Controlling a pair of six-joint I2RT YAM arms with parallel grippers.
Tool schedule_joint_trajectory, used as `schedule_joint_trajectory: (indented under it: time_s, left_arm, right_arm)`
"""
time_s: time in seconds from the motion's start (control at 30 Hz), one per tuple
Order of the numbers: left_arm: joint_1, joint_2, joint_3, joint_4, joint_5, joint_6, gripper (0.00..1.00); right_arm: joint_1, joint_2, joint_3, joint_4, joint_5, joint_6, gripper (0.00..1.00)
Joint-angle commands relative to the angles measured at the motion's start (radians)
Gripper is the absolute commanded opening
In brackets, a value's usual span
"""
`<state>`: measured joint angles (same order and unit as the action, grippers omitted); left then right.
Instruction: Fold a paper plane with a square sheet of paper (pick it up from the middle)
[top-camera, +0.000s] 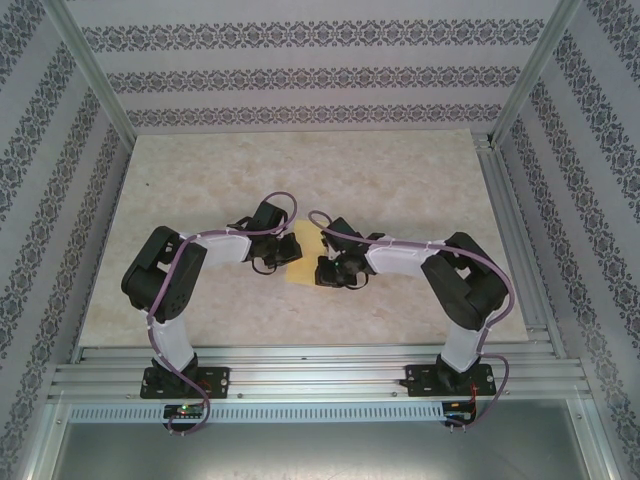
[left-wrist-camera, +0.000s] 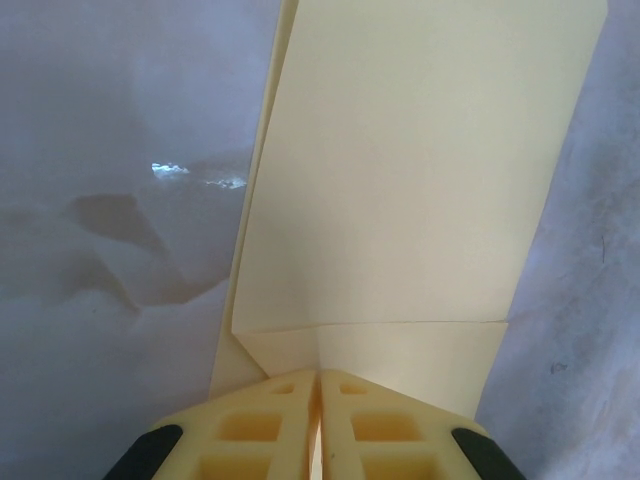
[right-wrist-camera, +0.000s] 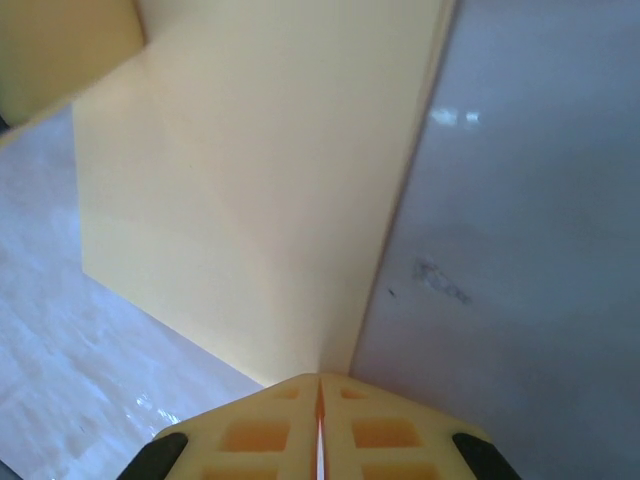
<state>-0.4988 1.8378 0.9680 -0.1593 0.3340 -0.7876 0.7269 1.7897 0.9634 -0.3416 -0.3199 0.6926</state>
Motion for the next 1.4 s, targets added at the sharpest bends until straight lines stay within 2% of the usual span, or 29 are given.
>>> schedule_joint_trajectory:
  time_s: [0.0, 0.17, 0.3, 0.53, 0.77, 0.87, 1.1, 1.37]
  left_arm:
    - [0.001, 0.034, 0.0, -0.076, -0.063, -0.001, 0.13]
    - [0.0, 0.004, 0.009, -0.051, -0.001, 0.011, 0.16]
    - [-0.003, -0.038, 0.022, -0.045, 0.036, 0.018, 0.21]
    - [-0.001, -0.091, 0.023, -0.061, 0.053, 0.014, 0.28]
    - [-0.001, -0.1, 0.011, -0.073, 0.035, 0.015, 0.29]
    - [-0.001, -0.1, 0.007, -0.089, 0.013, 0.016, 0.29]
    - [-0.002, -0.089, -0.003, -0.093, 0.004, 0.011, 0.36]
    - [-0.004, -0.066, 0.003, -0.074, 0.029, 0.011, 0.35]
  right_arm:
    - [0.006, -0.07, -0.027, -0.087, -0.007, -0.026, 0.1]
    - [-0.077, -0.159, -0.038, 0.03, 0.042, 0.016, 0.12]
    - [-0.112, -0.118, 0.017, 0.089, 0.054, 0.021, 0.15]
    - [-0.111, 0.049, 0.183, 0.079, 0.013, 0.001, 0.15]
    - [-0.115, 0.098, 0.204, 0.067, 0.005, -0.003, 0.15]
    - [-0.119, 0.103, 0.201, 0.057, 0.031, -0.002, 0.15]
    - [-0.122, 0.112, 0.21, 0.017, 0.066, -0.019, 0.17]
    - [-0.121, 0.003, 0.155, 0.133, 0.014, -0.024, 0.2]
